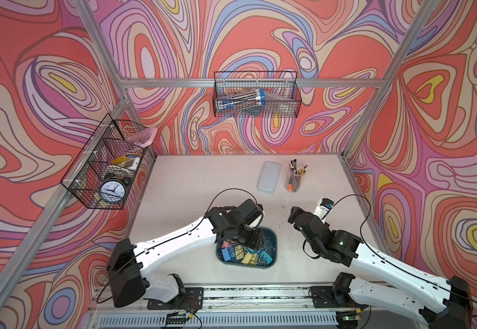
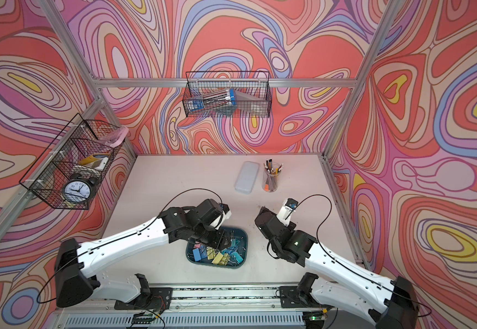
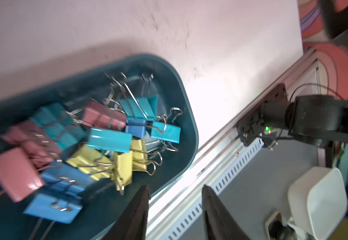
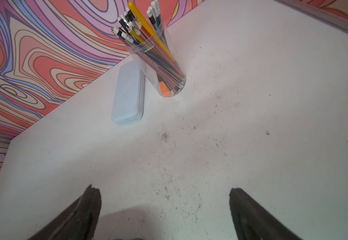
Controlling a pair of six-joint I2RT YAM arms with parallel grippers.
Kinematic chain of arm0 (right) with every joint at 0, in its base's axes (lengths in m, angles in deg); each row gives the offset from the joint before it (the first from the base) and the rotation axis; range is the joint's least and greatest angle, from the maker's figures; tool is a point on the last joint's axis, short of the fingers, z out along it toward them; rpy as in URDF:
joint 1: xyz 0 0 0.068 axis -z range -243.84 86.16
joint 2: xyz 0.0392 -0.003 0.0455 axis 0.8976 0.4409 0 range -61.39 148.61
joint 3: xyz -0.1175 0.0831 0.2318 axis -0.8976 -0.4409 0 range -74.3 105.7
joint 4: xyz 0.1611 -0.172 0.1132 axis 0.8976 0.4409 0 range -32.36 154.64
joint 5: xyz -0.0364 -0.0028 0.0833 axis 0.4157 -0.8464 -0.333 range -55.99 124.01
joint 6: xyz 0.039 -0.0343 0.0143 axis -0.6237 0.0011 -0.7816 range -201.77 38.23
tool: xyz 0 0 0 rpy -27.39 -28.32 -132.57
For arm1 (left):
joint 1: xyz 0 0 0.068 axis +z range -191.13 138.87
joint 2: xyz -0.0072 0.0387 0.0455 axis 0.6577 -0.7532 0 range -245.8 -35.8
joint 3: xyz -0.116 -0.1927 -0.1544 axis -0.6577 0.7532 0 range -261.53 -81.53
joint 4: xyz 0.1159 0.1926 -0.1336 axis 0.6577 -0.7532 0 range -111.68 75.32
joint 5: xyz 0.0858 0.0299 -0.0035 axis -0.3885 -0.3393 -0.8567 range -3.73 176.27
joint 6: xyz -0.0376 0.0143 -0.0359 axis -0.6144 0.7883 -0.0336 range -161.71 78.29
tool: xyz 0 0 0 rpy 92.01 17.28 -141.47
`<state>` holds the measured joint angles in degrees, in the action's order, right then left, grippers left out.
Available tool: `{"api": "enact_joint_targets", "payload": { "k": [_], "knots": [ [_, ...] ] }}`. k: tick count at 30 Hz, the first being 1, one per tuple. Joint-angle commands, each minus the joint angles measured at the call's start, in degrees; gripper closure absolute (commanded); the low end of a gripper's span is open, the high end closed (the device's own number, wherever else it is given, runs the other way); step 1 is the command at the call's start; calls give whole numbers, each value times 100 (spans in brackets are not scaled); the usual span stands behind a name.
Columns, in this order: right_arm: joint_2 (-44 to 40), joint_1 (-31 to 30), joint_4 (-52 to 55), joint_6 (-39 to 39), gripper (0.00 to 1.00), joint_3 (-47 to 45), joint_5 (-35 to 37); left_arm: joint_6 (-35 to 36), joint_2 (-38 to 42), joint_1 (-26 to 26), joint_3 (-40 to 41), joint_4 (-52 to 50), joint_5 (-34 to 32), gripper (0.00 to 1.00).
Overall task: Put the binder clips in the storage box
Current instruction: Place the binder clip in the storage box, then reset both arms
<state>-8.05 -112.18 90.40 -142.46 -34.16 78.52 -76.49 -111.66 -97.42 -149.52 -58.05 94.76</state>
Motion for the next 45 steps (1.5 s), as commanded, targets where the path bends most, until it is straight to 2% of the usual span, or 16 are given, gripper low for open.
{"api": "enact_joint_targets", "payload": {
  "k": [1, 4, 7, 10, 12, 18, 21, 25, 26, 28, 35, 37, 39, 41, 43, 45],
  "knots": [
    [-77, 35, 37, 639, 2, -26, 1256, 719, 774, -5, -11, -231, -2642, 38],
    [-122, 112, -1054, 2006, 3, -499, 2186, 1386, 1472, 157, 730, 603, -4104, 21],
    [53, 658, -3381, 4279, 3, -1202, 1658, 2186, 2026, 840, 1726, 1774, -3973, 6],
    [683, 1699, -4149, 4867, 3, -1374, 680, 2686, 2252, 1516, 2529, 2761, -4050, 1],
    [1145, 2333, -3859, 4831, 2, -1016, 51, 3135, 2281, 1796, 3134, 3820, -4464, 1],
    [2728, 3023, -5274, 5533, 2, -914, -502, 3916, 1983, 2588, 4755, 6283, -5083, 1],
    [3218, 3308, -6303, 5824, 2, -1042, -899, 4127, 1629, 3011, 5045, 7126, -4838, 1],
    [4125, 3588, -9157, 6495, 2, -1444, -1001, 4037, 897, 3695, 5226, 8237, -4025, 1],
    [4366, 3735, -9334, 6433, 2, -1381, -1102, 4052, 743, 3820, 5268, 8476, -3872, 1],
    [4157, 3992, -8318, 6100, 2, -1134, -1786, 4046, 403, 4146, 5358, 9013, -3423, 1],
    [4192, 4749, -8168, 5756, 2, -1157, -3556, 3741, -772, 4954, 5266, 10230, -2169, 1],
    [4453, 4746, -9072, 5895, 3, -1437, -3632, 3804, -1431, 5101, 5231, 10955, -1754, 1],
    [4400, 4746, -8925, 5874, 2, -1405, -3630, 3693, -1056, 5155, 4926, 9604, -1527, 1],
    [4365, 4746, -8705, 5849, 2, -1352, -3663, 3736, -1315, 5257, 4816, 9926, -1324, 1],
    [4377, 4746, -8757, 5858, 2, -1363, -3646, 3599, -1134, 5286, 4690, 9285, -1415, 1],
    [4404, 4746, -8836, 5865, 2, -1371, -3635, 3626, -1300, 5304, 4763, 9770, -1431, 1]
  ]
}}
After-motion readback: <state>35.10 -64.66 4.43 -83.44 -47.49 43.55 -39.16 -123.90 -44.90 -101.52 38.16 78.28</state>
